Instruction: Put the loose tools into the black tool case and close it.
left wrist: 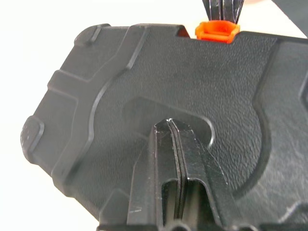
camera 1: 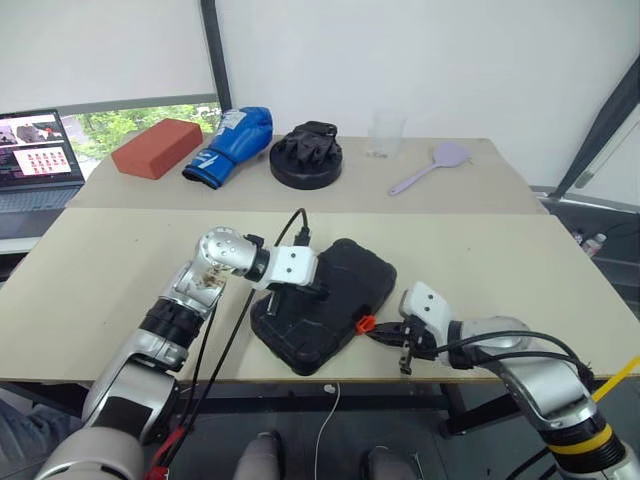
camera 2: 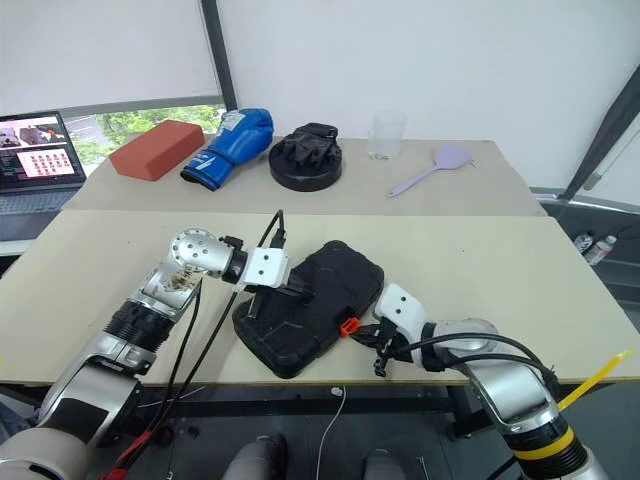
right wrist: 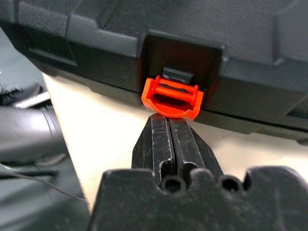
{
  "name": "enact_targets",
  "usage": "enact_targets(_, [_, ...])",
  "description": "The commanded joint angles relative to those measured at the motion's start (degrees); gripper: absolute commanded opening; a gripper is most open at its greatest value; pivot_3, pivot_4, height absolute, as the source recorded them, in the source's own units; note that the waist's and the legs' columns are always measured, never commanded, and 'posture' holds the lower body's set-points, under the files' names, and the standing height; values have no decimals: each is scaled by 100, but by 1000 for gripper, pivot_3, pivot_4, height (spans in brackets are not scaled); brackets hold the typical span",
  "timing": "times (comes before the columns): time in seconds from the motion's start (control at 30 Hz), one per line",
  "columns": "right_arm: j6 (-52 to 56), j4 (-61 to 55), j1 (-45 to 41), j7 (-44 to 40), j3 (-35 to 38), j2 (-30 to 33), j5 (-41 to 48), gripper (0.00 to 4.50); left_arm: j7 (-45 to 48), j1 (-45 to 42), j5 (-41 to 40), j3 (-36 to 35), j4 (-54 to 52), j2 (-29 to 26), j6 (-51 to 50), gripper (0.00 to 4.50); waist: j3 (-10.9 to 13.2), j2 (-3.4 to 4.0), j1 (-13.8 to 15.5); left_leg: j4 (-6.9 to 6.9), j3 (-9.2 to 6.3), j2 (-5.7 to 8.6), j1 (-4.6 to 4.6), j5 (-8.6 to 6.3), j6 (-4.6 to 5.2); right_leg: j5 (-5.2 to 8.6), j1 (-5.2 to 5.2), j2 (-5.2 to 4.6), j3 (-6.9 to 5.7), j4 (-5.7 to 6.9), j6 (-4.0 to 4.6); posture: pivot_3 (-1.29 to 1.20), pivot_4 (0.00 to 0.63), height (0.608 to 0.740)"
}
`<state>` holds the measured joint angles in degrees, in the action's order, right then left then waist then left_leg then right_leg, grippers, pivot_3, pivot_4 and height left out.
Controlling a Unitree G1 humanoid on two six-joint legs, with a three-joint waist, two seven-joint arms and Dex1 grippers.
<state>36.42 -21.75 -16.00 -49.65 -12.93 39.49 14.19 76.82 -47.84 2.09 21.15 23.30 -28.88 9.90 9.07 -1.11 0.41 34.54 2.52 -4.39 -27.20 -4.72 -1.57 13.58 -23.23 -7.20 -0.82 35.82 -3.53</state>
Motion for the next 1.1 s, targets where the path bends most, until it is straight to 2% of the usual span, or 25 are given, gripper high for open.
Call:
enact_targets(0.03, [-337, -171, -599, -71, 165, -96, 61, 0, 233, 356, 474, 605, 347, 29, -26, 68, 0, 0, -13, -2, 0, 0, 0, 0, 0, 0, 0, 0, 0, 0, 0, 0, 150, 735])
enact_targets(0.6, [-406, -74, -861, -265, 16, -174, -138, 0, 155, 437, 437, 520, 365, 24, -122, 68, -17, 2, -58, -21, 10, -3, 19, 0, 0, 3, -1, 0, 1, -1, 6, 0, 150, 735])
enact_targets(0.7, [-231, -206, -661, -326, 270, -55, 54, 0, 185, 558, 111, 244, 104, -76, -642, 68, -22, 1, -75, -27, 13, -4, 26, 0, -1, 4, 0, 0, 2, -2, 7, 0, 150, 735])
enact_targets(0.8, [155, -443, -358, -520, 895, 165, 609, 763, 184, 728, -436, -293, -321, -292, -1523, 714, -23, 4, -80, -31, 18, -5, 24, -1, -1, 5, -3, -2, 6, -2, 8, 0, 150, 735])
enact_targets(0.87, [425, -546, -200, -709, 1450, 340, 1146, 1453, 210, 903, -869, -707, -724, -579, -2195, 1427, -21, 1, -85, -36, 18, -6, 24, -1, -1, 14, 0, -1, 5, -1, 17, 0, 150, 735])
enact_targets(0.97, [895, -449, -148, -1101, 2395, 773, 2014, 2382, 394, 1318, -1702, -1487, -1554, -1352, -3296, 2367, -19, 0, -129, -61, 20, -6, 13, 1, 2, 22, -2, -1, 10, 2, 29, 0, 150, 735])
enact_targets(1.0, [1052, -255, -170, -1443, 2754, 1079, 2328, 2812, 556, 1544, -2151, -1919, -1945, -1805, -3874, 2797, -15, 0, -139, -68, 21, -5, 13, 2, 3, 26, -6, 1, 11, 6, 35, 0, 150, 735])
enact_targets(1.1, [1267, 223, -213, -2211, 3324, 1786, 2875, 3786, 841, 2076, -3017, -2785, -2704, -2769, -4957, 3790, 29, -13, -134, -77, 19, -15, 8, 2, 4, 47, -25, 10, 7, 21, 47, 0, 150, 735])
